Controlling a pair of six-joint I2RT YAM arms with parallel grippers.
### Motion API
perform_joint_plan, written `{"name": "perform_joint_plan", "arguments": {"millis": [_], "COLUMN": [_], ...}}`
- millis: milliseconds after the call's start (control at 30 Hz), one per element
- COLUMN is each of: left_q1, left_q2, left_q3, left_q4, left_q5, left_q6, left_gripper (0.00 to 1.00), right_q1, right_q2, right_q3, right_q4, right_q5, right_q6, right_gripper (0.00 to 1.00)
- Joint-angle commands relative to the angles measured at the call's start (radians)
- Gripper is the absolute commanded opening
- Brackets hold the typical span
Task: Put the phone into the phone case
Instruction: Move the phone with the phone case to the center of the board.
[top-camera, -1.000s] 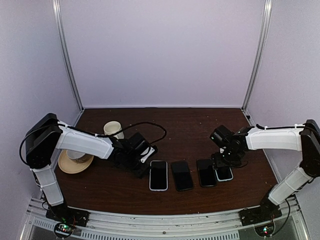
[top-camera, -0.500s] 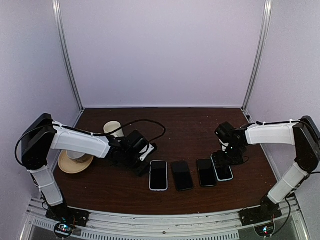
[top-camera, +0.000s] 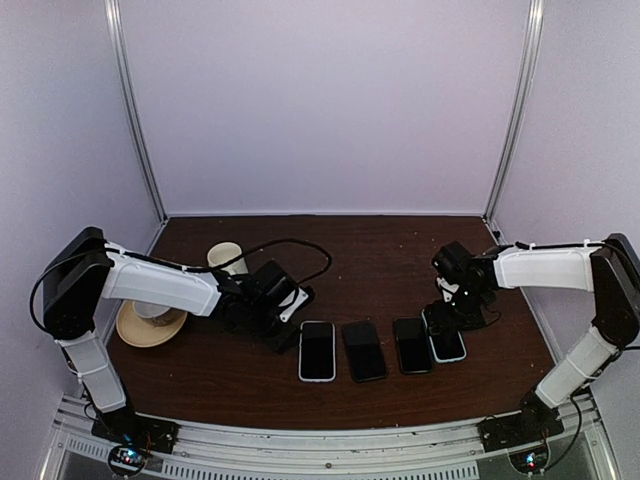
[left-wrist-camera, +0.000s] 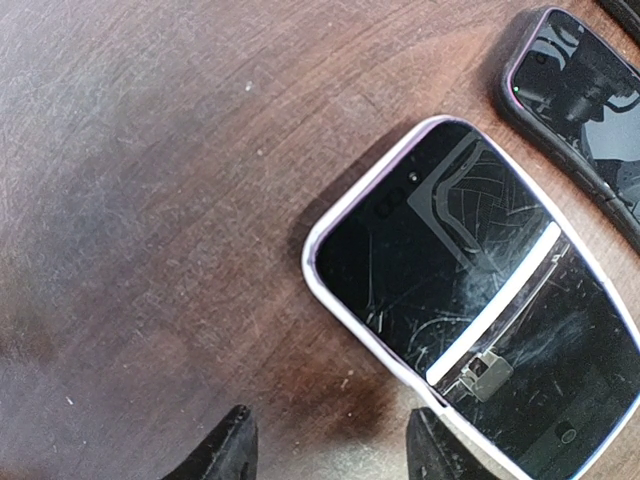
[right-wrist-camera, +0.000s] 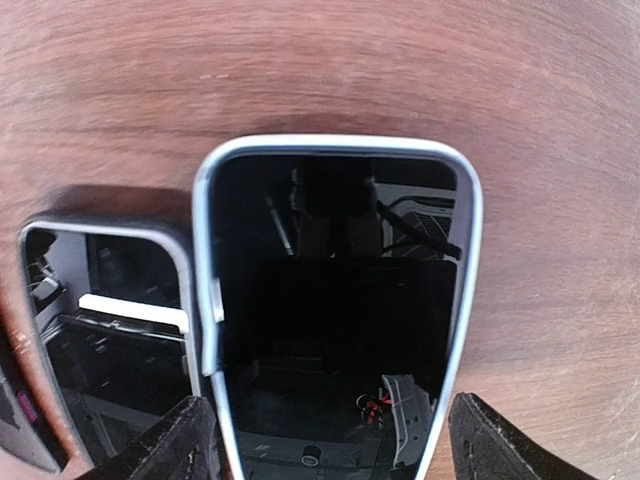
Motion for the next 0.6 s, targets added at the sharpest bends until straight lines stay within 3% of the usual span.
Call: {"name": "perform_joint_plan", "arguments": {"millis": [0, 567], "left_q1": [0.005, 0.005], "left_q2": [-0.01, -0.01], "left_q3": [-0.01, -0.017], "left_q4": [0.005, 0.006], "left_q5": [0.013, 0.027], "left_q6": [0.012, 0.011], "left_gripper": [0.54, 0.54], "right_q1": [0.004, 0.002], "right_q2": [-0.046, 0.089], "right_q3": [0.022, 0.01], "right_q4": [-0.019, -0.002], "right_q5": [-0.015, 0.017], "right_q6": [-0.009, 0.001], "right_gripper": [0.86, 0.87]}}
